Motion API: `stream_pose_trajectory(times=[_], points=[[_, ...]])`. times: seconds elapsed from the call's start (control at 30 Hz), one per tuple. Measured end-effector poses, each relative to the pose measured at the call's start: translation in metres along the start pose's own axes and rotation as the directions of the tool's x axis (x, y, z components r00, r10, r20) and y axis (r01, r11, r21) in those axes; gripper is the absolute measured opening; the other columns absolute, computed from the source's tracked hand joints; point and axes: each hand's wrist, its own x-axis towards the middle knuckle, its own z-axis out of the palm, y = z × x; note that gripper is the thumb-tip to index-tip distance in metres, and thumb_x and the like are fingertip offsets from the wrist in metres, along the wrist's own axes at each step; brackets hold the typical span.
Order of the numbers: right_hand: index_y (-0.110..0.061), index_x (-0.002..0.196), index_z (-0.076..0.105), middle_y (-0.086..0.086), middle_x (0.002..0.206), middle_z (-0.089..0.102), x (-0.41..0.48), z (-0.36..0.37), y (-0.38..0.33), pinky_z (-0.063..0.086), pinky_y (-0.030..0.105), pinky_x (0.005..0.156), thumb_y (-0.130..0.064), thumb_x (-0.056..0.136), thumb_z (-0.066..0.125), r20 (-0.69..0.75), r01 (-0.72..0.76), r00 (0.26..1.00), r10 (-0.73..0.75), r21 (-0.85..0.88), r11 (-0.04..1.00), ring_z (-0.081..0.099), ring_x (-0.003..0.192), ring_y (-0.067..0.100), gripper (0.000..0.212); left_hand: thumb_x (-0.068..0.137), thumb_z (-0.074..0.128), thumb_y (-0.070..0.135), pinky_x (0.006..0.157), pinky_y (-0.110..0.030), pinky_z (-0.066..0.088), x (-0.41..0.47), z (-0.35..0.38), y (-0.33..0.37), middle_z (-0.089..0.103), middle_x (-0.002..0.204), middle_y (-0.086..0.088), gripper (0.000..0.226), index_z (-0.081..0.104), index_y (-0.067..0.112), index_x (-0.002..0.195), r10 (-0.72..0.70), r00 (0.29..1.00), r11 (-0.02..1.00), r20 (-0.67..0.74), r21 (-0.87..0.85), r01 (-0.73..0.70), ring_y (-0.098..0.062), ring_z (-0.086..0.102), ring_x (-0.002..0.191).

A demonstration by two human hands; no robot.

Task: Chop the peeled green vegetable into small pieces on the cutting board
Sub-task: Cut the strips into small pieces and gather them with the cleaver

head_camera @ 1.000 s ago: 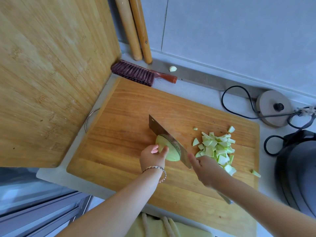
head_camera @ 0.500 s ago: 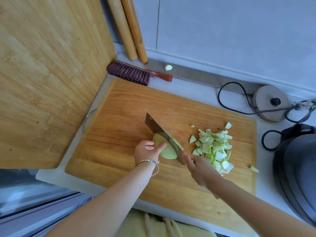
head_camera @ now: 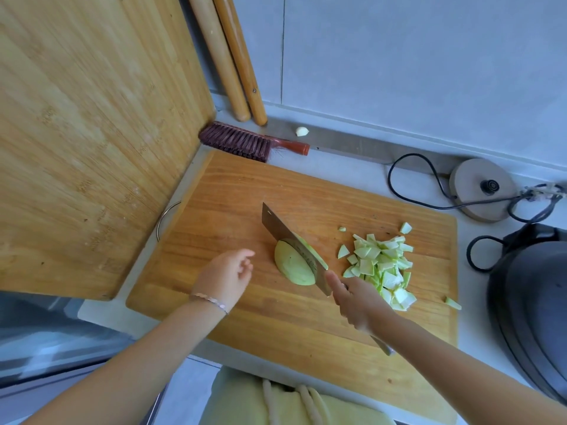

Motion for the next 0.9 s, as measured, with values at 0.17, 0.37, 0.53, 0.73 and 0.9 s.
stream_pose_trajectory(times=[0.17, 0.37, 0.53, 0.73, 0.9], points=[[-0.011, 0.067, 0.039, 0.004, 0.06, 0.039, -0.002, -0.004, -0.002, 0.032, 0.029, 0.058, -0.055, 0.094, 0.031, 0.003, 0.009, 1.0, -0.009, -0.005, 1.0, 0.035, 0.053, 0.017, 0.052, 0.052, 0.082, 0.004, 0.052, -0.024, 0.055, -0.002, 0.035, 0.032, 0.07, 0.099, -0.003, 0.045, 0.071, 0.012, 0.095, 0.529, 0.846, 0.806, 0.071, 0.271, -0.526, -0.017, 0.068, 0.074], [-0.013, 0.063, 0.035, 0.002, 0.058, 0.038, -0.002, -0.003, 0.002, 0.031, 0.029, 0.055, -0.056, 0.094, 0.03, -0.015, 0.01, 1.0, -0.01, -0.012, 1.0, 0.034, 0.052, 0.017, 0.053, 0.064, 0.072, 0.01, 0.058, -0.026, 0.055, -0.001, 0.036, 0.042, 0.07, 0.089, 0.002, 0.026, 0.072, 0.016, 0.09, 0.601, 0.796, 0.781, -0.071, 0.264, -0.565, -0.016, 0.067, 0.075], [-0.015, 0.062, 0.031, 0.001, 0.059, 0.035, -0.002, -0.003, 0.003, 0.027, 0.031, 0.056, -0.057, 0.094, 0.03, 0.001, 0.036, 0.999, -0.036, -0.109, 0.993, 0.033, 0.054, 0.016, 0.053, 0.086, 0.049, 0.02, 0.093, -0.038, 0.049, 0.044, -0.02, 0.092, 0.068, 0.107, 0.001, 0.026, 0.067, 0.016, 0.105, 0.691, 0.717, 0.688, 0.09, 0.222, -0.691, -0.016, 0.063, 0.099], [-0.015, 0.063, 0.032, 0.001, 0.06, 0.035, -0.003, -0.007, 0.003, 0.027, 0.03, 0.055, -0.058, 0.094, 0.029, 0.013, 0.029, 1.0, -0.028, -0.094, 0.995, 0.033, 0.055, 0.016, 0.053, 0.094, 0.011, 0.049, 0.1, -0.042, 0.039, 0.089, 0.003, 0.096, 0.061, 0.122, 0.0, 0.06, 0.059, 0.02, 0.114, 0.25, 0.538, 0.54, 0.805, 0.345, -0.768, -0.021, 0.057, 0.108], [-0.016, 0.06, 0.028, -0.001, 0.057, 0.032, -0.013, -0.016, -0.004, 0.024, 0.027, 0.051, -0.056, 0.094, 0.031, -0.017, 0.083, 0.996, -0.084, -0.078, 0.994, 0.028, 0.05, 0.014, 0.053, 0.089, 0.004, 0.06, 0.099, -0.039, 0.04, 0.089, -0.007, 0.116, 0.066, 0.107, -0.009, 0.077, 0.063, 0.013, 0.108, 0.208, 0.586, 0.602, 0.783, 0.37, -0.708, -0.027, 0.058, 0.103]])
